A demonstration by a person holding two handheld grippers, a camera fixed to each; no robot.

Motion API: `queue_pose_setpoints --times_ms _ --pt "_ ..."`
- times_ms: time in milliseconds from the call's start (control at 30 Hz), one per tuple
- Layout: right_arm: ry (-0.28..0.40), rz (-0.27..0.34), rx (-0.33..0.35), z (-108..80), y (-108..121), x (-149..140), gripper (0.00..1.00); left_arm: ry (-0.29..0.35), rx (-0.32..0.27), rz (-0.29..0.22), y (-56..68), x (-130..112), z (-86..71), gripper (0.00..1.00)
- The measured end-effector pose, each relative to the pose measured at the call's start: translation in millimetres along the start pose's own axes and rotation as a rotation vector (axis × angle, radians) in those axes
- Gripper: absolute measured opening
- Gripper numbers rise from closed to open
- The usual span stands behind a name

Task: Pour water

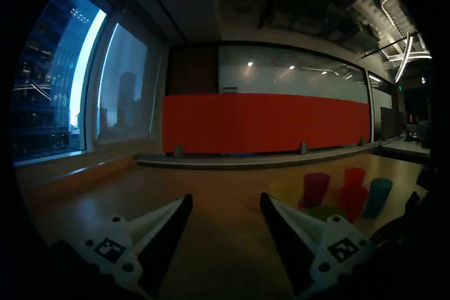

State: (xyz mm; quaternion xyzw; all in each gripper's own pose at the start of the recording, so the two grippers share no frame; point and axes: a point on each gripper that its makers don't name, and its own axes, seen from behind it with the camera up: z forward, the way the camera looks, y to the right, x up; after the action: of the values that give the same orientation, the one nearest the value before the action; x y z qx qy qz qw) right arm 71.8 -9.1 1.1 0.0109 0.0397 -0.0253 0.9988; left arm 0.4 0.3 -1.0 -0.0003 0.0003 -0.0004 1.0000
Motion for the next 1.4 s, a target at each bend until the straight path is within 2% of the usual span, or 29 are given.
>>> queue_pose_setpoints --times_ms 400,700,900,1400 --pt "-0.013 0.028 -0.03 -5.7 5.5 -32.8 1.0 0.0 0.0 0.0 0.2 -0.2 0.2 0.89" --pt "-0.035 0.051 -0.026 -8.4 9.5 -53.3 1.0 0.0 0.0 0.0 0.6 -0.1 0.0 0.89" --pt "-0.049 0.08 -0.024 -7.2 11.3 -60.3 1.0 0.0 0.0 0.0 0.6 0.1 0.3 0.89" --pt "-0.076 0.08 -0.023 -4.3 9.1 -72.2 1.0 0.0 0.0 0.0 0.9 0.0 0.1 0.89"
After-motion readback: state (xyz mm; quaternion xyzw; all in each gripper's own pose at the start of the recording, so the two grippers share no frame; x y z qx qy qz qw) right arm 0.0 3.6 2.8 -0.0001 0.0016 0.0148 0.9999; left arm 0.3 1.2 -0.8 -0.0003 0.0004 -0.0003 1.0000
